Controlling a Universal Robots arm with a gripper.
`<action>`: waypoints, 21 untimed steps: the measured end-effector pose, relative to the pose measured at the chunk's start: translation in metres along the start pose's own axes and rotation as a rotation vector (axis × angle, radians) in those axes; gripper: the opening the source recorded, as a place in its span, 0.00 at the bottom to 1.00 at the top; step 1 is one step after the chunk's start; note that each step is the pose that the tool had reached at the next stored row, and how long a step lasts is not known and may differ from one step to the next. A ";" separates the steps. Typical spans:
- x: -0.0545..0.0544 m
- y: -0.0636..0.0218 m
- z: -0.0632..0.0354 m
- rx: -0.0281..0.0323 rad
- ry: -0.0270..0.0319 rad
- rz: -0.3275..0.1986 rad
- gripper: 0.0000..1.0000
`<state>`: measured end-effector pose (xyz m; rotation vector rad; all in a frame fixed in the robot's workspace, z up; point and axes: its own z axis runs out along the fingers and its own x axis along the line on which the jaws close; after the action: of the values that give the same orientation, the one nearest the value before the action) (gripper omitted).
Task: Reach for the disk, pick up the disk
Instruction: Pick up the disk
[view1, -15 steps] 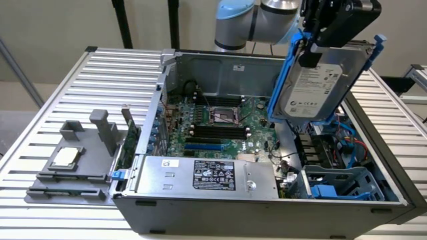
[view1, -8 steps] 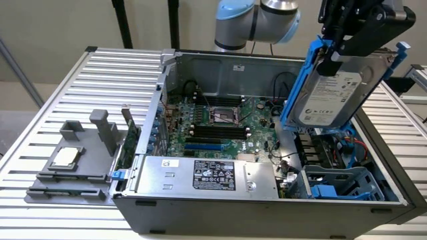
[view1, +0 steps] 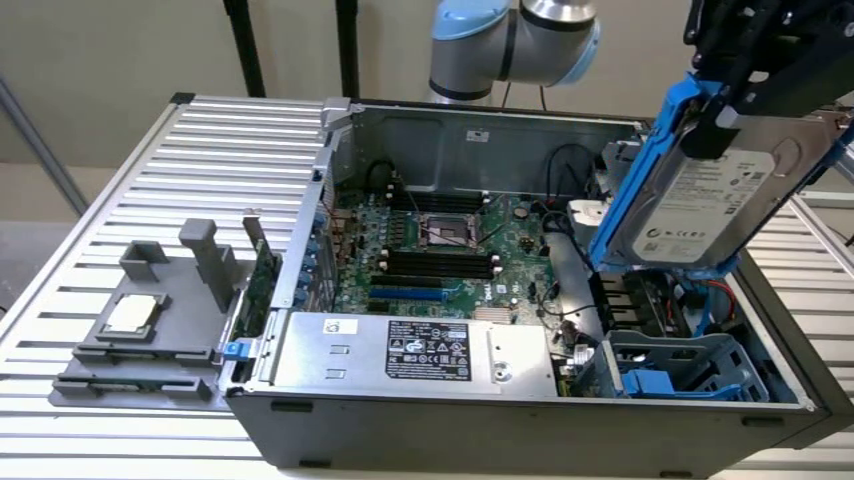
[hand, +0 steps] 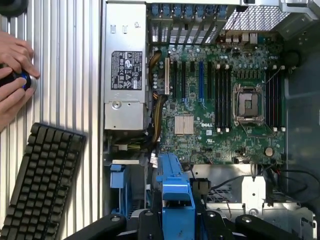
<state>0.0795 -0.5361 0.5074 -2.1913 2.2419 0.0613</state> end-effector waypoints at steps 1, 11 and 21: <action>0.002 -0.0015 -0.0042 -0.0017 0.0001 0.000 0.33; 0.034 -0.0196 0.0018 -0.0063 0.0001 0.000 0.33; 0.046 -0.0318 0.0192 -0.0063 0.0002 -0.001 0.33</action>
<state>0.1097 -0.5826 0.4860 -2.1953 2.2442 0.0683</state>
